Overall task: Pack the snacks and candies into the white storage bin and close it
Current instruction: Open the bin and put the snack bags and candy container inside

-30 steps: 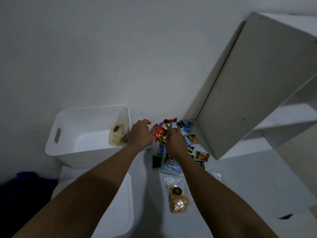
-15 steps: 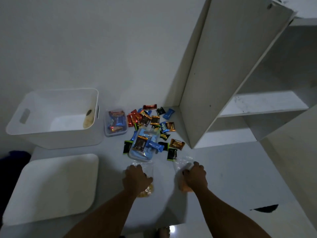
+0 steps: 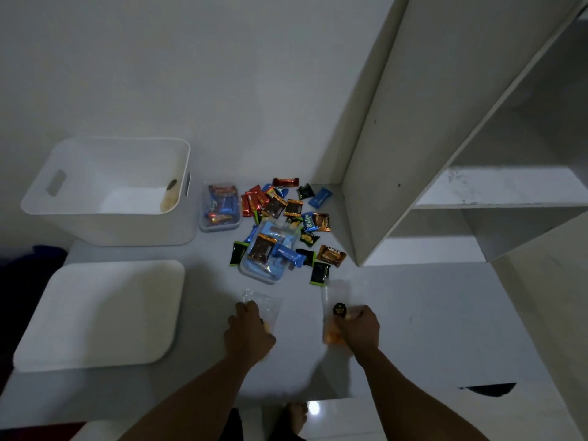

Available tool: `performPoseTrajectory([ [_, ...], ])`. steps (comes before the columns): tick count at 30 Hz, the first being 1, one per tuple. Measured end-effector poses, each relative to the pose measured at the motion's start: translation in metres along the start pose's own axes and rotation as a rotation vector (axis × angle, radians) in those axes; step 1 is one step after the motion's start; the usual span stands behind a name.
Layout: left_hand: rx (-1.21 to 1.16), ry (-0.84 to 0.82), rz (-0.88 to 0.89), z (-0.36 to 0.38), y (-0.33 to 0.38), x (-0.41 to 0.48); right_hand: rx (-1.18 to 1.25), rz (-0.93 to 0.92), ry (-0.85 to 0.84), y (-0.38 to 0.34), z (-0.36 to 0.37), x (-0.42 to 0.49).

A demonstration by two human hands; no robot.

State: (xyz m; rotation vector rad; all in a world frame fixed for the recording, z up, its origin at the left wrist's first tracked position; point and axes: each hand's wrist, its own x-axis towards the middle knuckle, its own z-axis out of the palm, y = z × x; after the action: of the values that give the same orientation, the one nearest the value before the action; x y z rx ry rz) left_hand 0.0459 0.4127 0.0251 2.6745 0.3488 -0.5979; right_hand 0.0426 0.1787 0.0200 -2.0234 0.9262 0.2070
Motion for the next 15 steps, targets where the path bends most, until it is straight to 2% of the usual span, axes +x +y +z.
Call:
performPoseTrajectory([
  [4, -0.196, 0.161, -0.012, -0.01, 0.001, -0.008, 0.119, -0.11, 0.053, -0.021, 0.003, -0.012],
  [9, -0.725, 0.414, -0.004, -0.04, 0.006, -0.002, 0.27, -0.25, 0.091, -0.073, 0.011, -0.026],
  [12, -1.106, 0.444, -0.136, -0.079, 0.008, 0.008, 0.386, -0.314, 0.079, -0.115, 0.021, -0.036],
  [15, -1.472, 0.382, -0.235, -0.117, -0.004, 0.03, 0.418, -0.369, 0.056, -0.159, 0.039, -0.048],
])
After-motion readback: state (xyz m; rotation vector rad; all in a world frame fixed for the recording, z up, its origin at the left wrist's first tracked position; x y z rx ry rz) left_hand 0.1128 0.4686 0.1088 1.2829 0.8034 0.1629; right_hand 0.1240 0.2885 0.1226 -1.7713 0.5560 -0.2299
